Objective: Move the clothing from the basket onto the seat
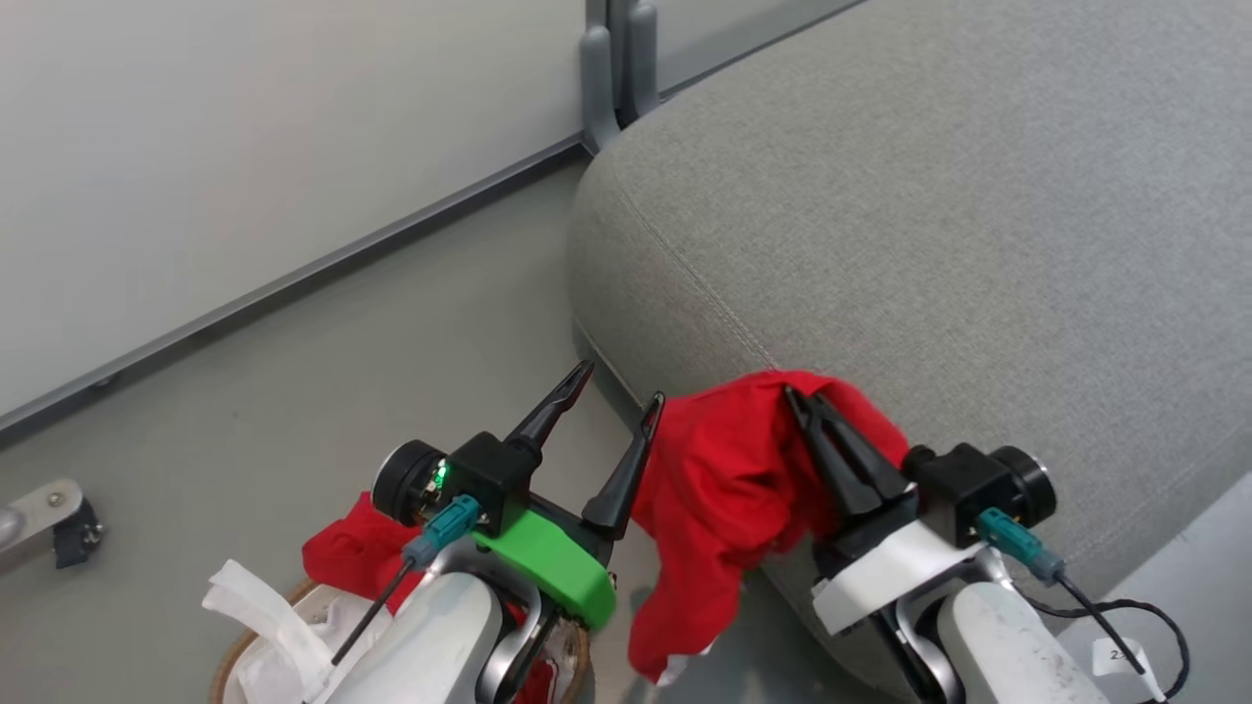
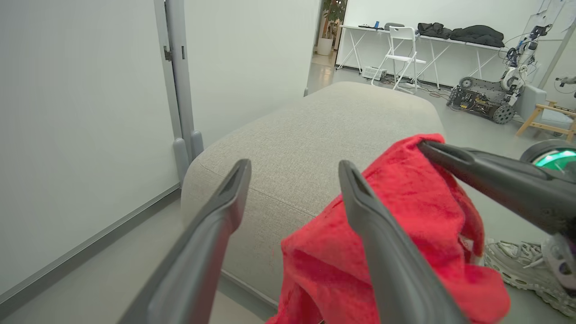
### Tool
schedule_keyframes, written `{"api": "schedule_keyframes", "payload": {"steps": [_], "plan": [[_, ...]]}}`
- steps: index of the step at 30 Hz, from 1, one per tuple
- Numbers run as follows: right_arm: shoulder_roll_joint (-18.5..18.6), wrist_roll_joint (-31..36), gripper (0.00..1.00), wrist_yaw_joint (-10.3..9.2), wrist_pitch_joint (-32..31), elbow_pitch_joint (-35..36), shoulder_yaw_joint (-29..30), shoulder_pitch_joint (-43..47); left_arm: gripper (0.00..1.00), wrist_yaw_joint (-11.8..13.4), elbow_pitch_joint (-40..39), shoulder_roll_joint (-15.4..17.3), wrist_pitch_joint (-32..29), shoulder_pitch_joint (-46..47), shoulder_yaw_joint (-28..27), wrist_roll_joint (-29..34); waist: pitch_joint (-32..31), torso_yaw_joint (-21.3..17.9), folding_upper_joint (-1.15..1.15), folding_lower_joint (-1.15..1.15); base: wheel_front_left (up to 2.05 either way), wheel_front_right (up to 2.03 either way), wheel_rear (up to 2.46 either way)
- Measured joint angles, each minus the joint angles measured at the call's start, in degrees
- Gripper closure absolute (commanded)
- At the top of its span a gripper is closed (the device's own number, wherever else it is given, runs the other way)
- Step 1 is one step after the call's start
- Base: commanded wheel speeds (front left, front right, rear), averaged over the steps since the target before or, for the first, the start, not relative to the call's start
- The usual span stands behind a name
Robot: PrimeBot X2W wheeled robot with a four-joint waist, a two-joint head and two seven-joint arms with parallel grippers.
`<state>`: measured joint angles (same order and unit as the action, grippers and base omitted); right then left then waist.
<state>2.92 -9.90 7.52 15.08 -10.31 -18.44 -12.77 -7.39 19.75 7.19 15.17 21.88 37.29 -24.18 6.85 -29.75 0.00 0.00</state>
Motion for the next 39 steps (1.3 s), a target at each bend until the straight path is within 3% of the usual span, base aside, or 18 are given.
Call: {"api": "schedule_keyframes", "payload": {"steps": [9,19,27,39], "plan": [[0.1,7.7,1.00,0.01,0.0,3.0,6.6,-4.2,0.00,0.0,-0.9,1.2,0.0,1.6,1.5,-0.8,3.5,-1.5,0.00,0.00,0.00,0.00,0.00],[9.4,13.5,1.00,0.01,0.0,0.0,7.7,-27.6,0.00,0.0,-3.5,4.9,0.0,2.9,0.5,0.1,9.5,-1.3,0.00,0.00,0.00,0.00,0.00],[15.3,18.0,1.00,0.01,0.0,-7.6,13.5,-41.3,0.00,0.0,-6.4,7.4,0.0,7.9,3.5,0.0,16.3,1.5,0.00,0.01,0.00,0.00,0.00],[20.4,26.0,1.00,0.02,0.1,-23.4,26.8,-49.6,0.00,0.0,-8.6,9.1,0.0,15.5,8.4,-1.1,25.2,8.9,0.00,0.01,0.00,0.00,0.00]]}}
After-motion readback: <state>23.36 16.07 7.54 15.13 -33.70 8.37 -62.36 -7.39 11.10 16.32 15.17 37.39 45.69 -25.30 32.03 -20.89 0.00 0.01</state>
